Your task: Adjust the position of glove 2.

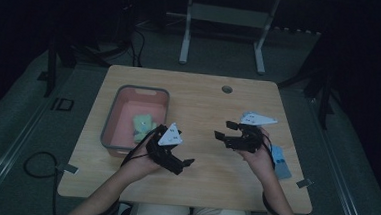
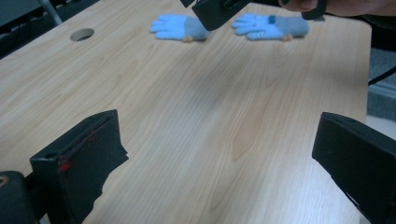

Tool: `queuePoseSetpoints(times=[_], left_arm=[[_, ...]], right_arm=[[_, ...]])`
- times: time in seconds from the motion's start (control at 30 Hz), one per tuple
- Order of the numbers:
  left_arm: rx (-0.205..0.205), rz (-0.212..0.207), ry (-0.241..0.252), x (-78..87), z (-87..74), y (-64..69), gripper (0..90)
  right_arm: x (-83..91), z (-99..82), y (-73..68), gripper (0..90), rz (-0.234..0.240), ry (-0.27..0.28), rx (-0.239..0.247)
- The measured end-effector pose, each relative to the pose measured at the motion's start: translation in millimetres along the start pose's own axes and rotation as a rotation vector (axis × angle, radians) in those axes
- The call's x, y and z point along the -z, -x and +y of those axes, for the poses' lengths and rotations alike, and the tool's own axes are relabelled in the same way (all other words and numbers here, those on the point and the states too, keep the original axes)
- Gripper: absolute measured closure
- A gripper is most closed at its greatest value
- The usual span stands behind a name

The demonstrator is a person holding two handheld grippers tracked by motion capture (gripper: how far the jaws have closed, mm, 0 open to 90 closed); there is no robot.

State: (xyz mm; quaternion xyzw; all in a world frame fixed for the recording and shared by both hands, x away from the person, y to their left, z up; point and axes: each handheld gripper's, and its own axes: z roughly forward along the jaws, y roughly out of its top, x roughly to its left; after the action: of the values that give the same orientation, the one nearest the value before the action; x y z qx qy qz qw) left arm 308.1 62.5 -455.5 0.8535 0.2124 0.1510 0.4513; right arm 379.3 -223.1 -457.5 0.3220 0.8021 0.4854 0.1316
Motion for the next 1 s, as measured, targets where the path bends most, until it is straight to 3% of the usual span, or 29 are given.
queuePoseSetpoints(times=[0.2, 0.37, 0.47, 0.8, 0.93, 1.0], left_arm=[[-0.024, -0.042, 0.011, -15.2, -6.8, 16.6, 1.5], [-0.049, -0.081, 0.030, -27.3, -16.6, 30.5, 1.6], [-0.042, -0.113, 0.026, -34.0, -25.4, 35.2, 1.5], [-0.041, -0.079, 0.027, -47.0, -53.6, 44.7, 1.6], [-0.069, -0.063, 0.002, -50.9, -60.1, 45.9, 1.6], [-0.057, -0.073, -0.007, -52.6, -62.8, 45.6, 1.6]], right_arm=[[14.3, -14.2, 24.3, 44.1, -0.080, -0.011, 0.008], [24.8, -20.4, 50.4, 50.3, -0.125, -0.013, -0.032], [27.6, -23.9, 66.5, 51.6, -0.167, -0.035, -0.051], [21.4, -27.4, 112.2, 56.3, -0.315, -0.087, -0.040], [14.4, -27.1, 123.7, 57.5, -0.347, -0.105, -0.037], [8.1, -26.9, 131.9, 58.3, -0.362, -0.117, -0.041]])
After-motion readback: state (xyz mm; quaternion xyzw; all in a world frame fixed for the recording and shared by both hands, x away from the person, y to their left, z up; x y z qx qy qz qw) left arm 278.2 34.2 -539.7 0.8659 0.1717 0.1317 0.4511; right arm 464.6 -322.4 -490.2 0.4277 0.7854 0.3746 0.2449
